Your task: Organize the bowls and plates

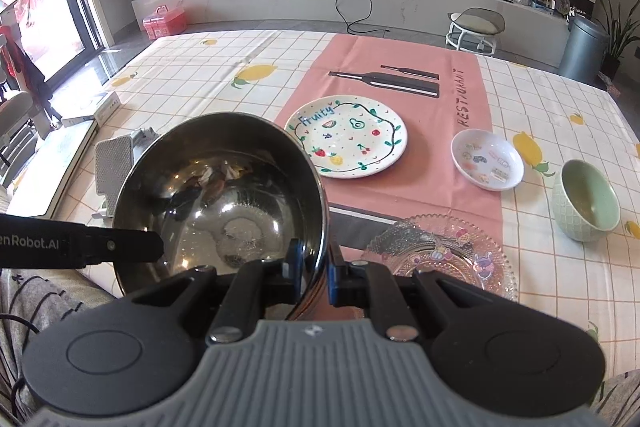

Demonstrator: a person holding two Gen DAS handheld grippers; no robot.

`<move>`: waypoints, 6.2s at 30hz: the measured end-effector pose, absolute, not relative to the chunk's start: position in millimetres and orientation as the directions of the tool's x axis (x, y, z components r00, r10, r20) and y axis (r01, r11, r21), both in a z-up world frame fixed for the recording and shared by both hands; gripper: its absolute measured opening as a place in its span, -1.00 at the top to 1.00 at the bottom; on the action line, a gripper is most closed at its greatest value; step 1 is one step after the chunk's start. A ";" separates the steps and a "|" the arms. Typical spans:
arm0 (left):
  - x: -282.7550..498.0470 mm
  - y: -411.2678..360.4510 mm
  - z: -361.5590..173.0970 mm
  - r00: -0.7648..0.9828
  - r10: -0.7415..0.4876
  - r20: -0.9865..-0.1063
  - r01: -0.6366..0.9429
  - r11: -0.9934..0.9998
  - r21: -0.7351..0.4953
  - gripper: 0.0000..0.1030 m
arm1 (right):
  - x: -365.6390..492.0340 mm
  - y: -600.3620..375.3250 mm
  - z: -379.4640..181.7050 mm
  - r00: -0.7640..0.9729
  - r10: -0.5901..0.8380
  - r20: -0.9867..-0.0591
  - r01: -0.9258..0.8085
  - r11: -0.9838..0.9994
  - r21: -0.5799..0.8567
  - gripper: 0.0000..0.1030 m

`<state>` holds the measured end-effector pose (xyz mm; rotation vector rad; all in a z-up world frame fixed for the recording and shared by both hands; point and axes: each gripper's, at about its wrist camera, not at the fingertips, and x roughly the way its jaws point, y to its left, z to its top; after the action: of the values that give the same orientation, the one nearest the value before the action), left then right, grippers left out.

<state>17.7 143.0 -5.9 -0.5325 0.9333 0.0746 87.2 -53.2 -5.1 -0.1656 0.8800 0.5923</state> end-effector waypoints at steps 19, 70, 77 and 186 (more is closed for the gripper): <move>25.4 152.7 -23.3 0.576 -0.127 -0.808 -0.346 0.857 -0.382 0.55 | 91.6 -42.8 -27.3 0.515 0.360 -0.778 -0.544 0.838 0.028 0.41; 15.3 124.7 19.9 0.783 0.045 -0.620 -0.289 0.910 -0.299 -0.42 | 120.2 -118.9 -0.9 0.562 0.479 -0.675 -0.475 0.854 0.211 -0.64; 18.6 110.0 21.6 0.781 0.035 -0.623 -0.264 0.924 -0.278 -0.44 | 139.3 -159.0 -2.5 0.606 0.400 -0.687 -0.352 0.910 0.220 -0.64; 288.2 -135.8 -87.2 0.380 -0.166 -0.910 -0.139 0.962 -0.233 0.65 | 294.9 -332.3 -117.5 0.505 0.474 -0.721 0.221 0.737 0.639 0.61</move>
<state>288.2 -135.8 -87.2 -0.2916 1.1855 -0.0174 294.9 -332.3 -117.5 0.7614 1.0568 0.1721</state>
